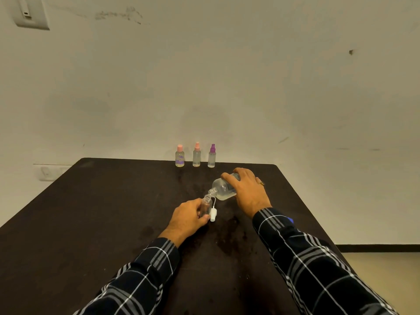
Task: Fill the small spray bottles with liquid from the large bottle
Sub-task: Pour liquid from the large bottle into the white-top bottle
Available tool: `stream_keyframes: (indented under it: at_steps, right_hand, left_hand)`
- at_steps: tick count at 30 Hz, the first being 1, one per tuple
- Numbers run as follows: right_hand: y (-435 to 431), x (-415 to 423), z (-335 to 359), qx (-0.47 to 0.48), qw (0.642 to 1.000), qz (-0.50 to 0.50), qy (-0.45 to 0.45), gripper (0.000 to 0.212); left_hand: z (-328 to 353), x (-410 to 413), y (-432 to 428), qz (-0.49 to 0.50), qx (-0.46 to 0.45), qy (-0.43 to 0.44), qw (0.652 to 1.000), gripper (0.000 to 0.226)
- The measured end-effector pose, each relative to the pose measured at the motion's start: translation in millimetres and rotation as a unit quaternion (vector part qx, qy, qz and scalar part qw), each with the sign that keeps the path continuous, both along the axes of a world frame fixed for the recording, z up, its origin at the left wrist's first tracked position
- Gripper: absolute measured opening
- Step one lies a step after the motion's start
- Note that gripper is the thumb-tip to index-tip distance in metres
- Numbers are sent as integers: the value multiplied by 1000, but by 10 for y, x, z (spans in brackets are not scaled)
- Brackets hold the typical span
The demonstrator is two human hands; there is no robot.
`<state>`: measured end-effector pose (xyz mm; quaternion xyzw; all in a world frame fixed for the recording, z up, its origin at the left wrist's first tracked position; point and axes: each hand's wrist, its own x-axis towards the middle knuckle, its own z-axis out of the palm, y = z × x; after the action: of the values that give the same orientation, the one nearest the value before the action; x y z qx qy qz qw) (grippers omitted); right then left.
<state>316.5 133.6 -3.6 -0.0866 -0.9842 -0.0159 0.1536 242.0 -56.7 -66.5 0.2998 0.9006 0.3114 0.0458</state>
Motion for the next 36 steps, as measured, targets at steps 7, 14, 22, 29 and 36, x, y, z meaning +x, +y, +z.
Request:
stream_keyframes:
  at_steps: [7,14,22,29,36]
  right_hand:
    - [-34,15,72,21,1000,6,2,70]
    - [-55,49,120,24,1000,5,-3,70]
    - [-59,52,140,29,999,3,-13,72]
    - [-63,50,140,27,1000,2,-13,71]
    - [-74,44,140,30,1000,1,-5,71]
  left_hand:
    - [-1,16,5,4,-10,16,1000,30]
    - [15,23,9,3,-11,28,1000,28]
    - [22,28,5,0,-8,20,1000,33]
    - [26,27,15,0,-11,19,1000,34]
    - [13,25,7,0,-4,24,1000,33]
